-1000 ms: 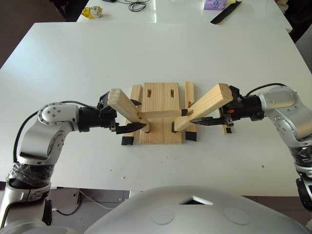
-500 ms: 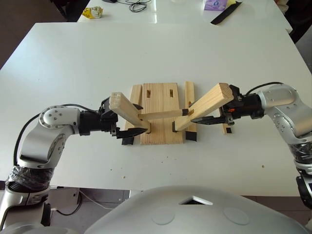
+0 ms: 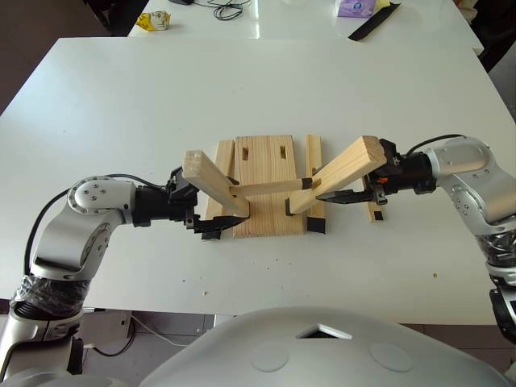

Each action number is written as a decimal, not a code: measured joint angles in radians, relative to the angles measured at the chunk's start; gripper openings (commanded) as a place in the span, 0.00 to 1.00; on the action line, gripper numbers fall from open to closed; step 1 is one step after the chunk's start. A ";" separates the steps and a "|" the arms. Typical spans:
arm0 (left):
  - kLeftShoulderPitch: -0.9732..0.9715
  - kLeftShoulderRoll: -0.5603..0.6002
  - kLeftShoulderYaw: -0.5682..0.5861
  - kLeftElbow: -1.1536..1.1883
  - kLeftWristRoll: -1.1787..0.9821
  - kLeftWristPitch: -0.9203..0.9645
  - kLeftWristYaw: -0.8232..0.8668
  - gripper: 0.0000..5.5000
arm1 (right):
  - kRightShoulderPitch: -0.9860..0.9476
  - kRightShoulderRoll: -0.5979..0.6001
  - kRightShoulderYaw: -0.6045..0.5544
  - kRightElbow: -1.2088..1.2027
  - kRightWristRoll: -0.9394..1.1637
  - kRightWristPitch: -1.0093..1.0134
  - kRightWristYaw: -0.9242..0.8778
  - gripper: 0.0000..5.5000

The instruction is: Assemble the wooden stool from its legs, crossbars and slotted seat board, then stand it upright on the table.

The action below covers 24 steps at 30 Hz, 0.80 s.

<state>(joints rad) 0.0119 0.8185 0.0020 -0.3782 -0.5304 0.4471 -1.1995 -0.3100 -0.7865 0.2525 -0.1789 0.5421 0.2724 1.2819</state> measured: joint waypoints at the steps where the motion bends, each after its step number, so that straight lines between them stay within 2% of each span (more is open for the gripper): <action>1: 0.000 0.000 0.000 0.001 0.000 0.000 -0.001 0.74 | 0.000 0.000 0.000 -0.001 0.000 0.000 -0.001 0.37; 24: -0.023 0.003 -0.003 -0.013 0.003 -0.001 -0.005 0.74 | -0.061 0.001 0.049 0.063 -0.019 -0.041 -0.015 0.37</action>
<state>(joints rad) -0.0109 0.8218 -0.0010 -0.3917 -0.5272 0.4458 -1.2047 -0.3713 -0.7851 0.3012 -0.1154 0.5234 0.2314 1.2668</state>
